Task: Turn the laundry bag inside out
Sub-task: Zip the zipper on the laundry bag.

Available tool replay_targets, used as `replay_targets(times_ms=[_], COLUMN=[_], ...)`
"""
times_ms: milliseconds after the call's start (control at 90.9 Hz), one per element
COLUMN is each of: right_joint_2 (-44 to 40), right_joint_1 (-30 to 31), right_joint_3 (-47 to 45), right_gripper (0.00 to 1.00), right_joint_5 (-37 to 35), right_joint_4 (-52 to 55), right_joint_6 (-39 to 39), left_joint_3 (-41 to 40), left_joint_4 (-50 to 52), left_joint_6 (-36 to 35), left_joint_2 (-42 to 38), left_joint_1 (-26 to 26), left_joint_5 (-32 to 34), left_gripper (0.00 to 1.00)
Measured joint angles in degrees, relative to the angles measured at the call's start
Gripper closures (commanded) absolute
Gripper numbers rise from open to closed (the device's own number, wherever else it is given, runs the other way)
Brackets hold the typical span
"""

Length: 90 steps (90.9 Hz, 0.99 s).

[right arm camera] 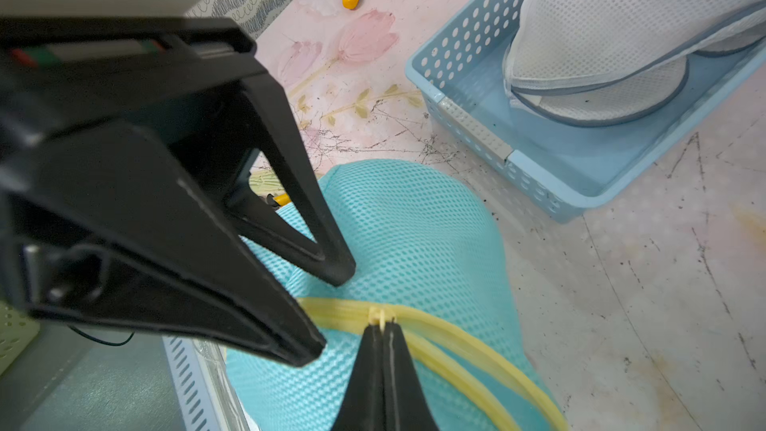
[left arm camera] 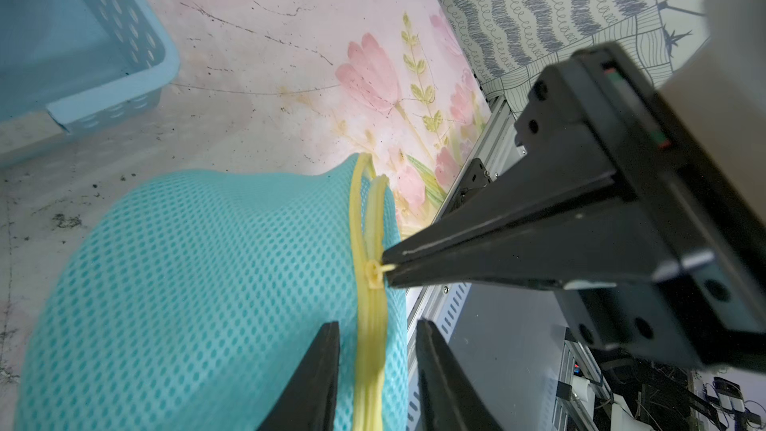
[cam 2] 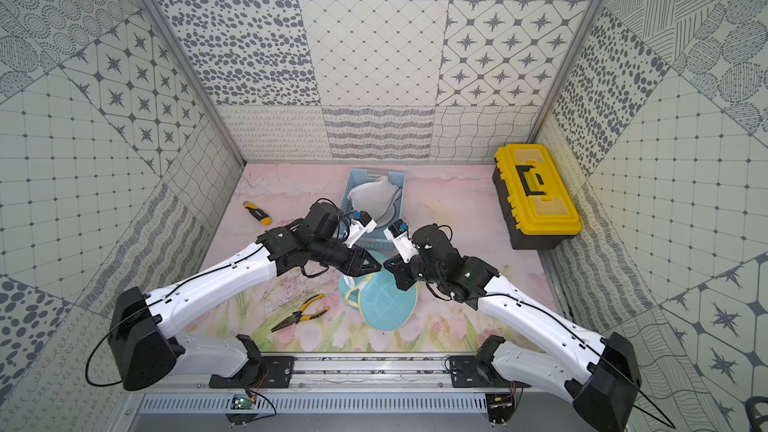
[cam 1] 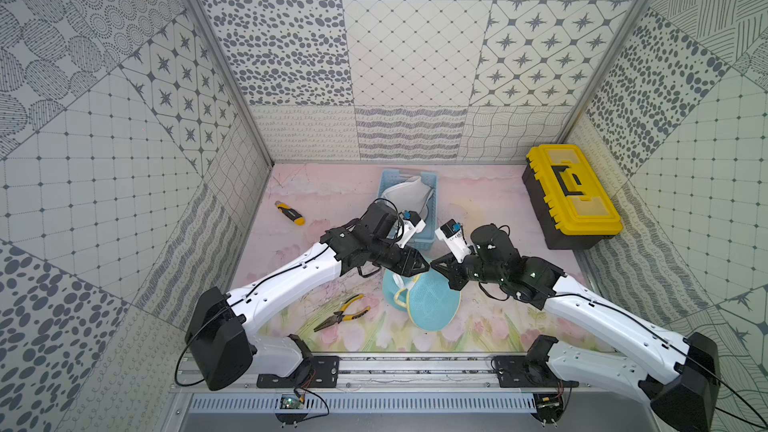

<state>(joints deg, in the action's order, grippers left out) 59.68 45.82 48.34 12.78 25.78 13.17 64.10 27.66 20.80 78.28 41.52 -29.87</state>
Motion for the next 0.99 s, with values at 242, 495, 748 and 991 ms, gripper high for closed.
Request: replay_targets(times_ms=[242, 495, 748, 991], right_joint_2=[0.00, 0.00, 0.00, 0.00], right_joint_1=[0.00, 0.24, 0.90, 1.70], right_joint_3=[-0.02, -0.02, -0.02, -0.02], right_gripper=[1.00, 1.00, 1.00, 1.00], right_joint_5=[0.02, -0.26, -1.64, -2.34], right_joint_4=[-0.39, -0.42, -0.76, -0.76], right_joint_6=[0.59, 1.53, 2.58, 3.26], left_joint_3=[-0.94, -0.96, -0.96, -1.27], left_joint_4=[0.44, 0.44, 0.39, 0.33], left_joint_6=[0.09, 0.24, 1.05, 1.66], left_joint_2=[0.15, 0.42, 0.28, 1.16], left_joint_1=[0.37, 0.76, 0.85, 1.62], left_joint_5=[-0.31, -0.61, -1.29, -1.46], left_gripper=[0.68, 0.63, 0.64, 0.82])
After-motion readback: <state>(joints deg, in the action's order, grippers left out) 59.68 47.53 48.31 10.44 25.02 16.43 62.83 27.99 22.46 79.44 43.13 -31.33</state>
